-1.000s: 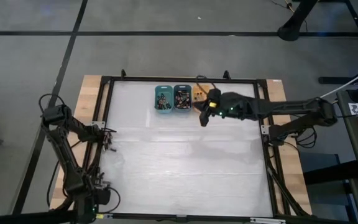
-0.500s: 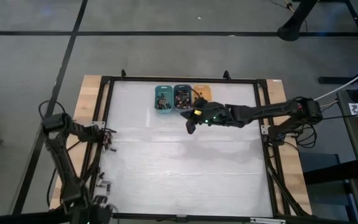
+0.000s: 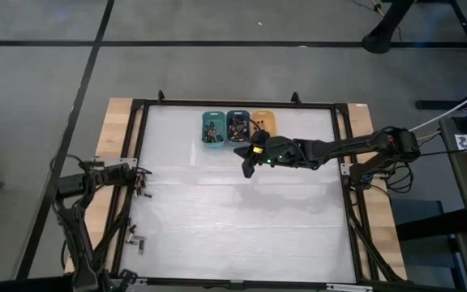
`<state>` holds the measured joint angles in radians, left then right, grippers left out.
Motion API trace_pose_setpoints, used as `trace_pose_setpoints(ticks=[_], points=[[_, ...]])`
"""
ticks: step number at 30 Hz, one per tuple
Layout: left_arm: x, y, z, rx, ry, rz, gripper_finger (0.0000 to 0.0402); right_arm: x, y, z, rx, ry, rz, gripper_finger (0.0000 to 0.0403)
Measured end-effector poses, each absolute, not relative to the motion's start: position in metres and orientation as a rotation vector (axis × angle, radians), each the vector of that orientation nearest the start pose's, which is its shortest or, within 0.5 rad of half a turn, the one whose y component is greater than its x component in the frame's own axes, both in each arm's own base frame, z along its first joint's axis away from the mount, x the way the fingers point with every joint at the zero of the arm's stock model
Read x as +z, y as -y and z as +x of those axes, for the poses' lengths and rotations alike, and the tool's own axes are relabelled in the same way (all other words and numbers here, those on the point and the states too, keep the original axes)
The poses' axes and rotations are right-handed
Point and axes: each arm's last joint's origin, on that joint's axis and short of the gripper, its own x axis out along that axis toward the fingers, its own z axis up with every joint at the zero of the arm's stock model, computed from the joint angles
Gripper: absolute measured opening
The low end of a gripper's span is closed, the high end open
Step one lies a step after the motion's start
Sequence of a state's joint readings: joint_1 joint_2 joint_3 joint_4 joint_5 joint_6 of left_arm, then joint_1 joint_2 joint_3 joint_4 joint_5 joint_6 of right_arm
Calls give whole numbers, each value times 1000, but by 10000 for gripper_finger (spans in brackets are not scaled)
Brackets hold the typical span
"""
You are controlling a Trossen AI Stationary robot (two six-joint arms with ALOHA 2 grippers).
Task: Sort batteries
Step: Put the brown battery into the green bin
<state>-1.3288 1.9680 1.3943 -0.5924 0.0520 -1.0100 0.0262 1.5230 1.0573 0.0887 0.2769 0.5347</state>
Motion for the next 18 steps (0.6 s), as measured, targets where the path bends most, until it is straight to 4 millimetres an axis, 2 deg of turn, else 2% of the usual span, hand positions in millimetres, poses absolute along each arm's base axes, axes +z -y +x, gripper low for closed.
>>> trace_pose_setpoints(ticks=[2, 7, 13, 18], points=[[172, 388, 94, -517, -1450, -37, 1, 276, -1, 342, -341, -298, 470, 0], [162, 383, 89, -297, -1508, 54, 0, 275, -1, 342, -340, -301, 455, 0], [160, 403, 76, -373, -1464, 197, 0, 274, -1, 342, -342, -314, 449, 0], [149, 411, 66, -319, -1561, 276, 0, 272, 0, 341, -366, -333, 418, 0]])
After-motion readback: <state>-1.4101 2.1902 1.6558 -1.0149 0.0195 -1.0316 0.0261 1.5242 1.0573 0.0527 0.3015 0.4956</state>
